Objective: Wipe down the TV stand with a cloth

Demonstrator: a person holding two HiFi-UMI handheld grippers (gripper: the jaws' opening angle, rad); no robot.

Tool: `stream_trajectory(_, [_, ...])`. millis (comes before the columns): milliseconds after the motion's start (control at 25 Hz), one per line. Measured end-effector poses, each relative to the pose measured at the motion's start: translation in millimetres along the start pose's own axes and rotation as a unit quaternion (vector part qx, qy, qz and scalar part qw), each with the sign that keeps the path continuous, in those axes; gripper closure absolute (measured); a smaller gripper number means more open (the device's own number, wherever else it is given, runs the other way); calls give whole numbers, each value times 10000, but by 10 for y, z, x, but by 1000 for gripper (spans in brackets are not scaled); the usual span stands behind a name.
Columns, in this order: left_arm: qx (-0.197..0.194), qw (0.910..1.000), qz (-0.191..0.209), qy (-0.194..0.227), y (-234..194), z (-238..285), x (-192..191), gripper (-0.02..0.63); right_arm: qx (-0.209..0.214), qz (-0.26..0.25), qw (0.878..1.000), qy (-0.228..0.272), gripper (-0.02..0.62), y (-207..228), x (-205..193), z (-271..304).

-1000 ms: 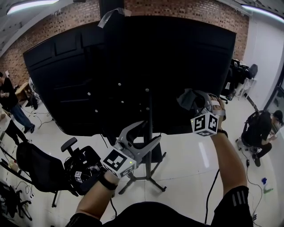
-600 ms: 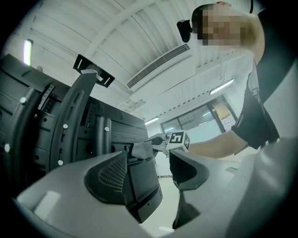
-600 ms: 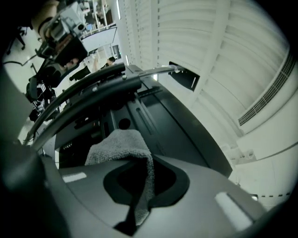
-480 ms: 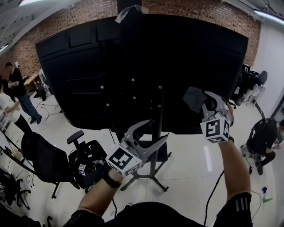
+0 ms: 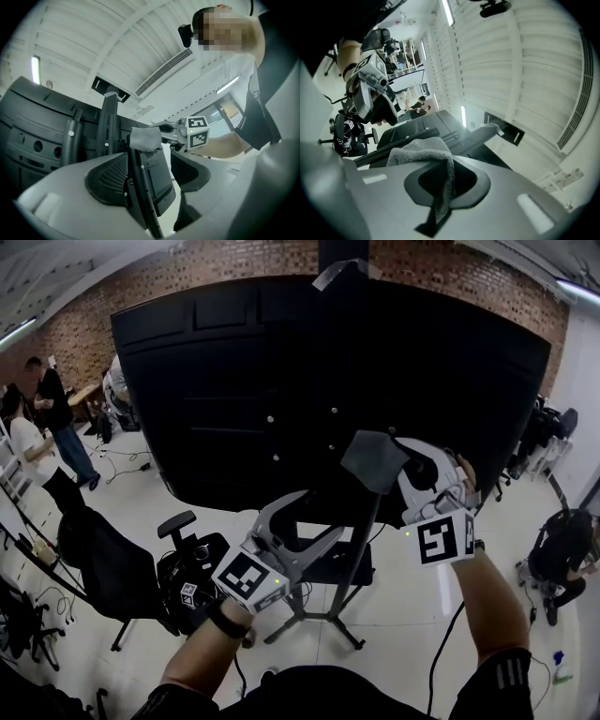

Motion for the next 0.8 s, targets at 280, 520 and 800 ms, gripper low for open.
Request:
stream_trajectory(280, [313,9994,80,-89,-553,-643,27,298,564,-259,9979,191,586,-774,568,741])
stream_trajectory(520, [398,9991,23,-149,-954,-1129,5,298,633,-1000,9930,-4,586,-1277,919,1396])
stream_trajectory(800, [503,9986,21,-139,-1328,-1558,-121,298,564,-2204,9721,-571,586,-1710,1062,2125])
Point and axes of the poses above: the fingertips, and each gripper's own axes: z forward along the fingers, y to its right, x out of its top, the point moved 4 cm from there along -z, backward along the fingers, and after that the axes turned 15 degrees about z, right-handed, at the moved point
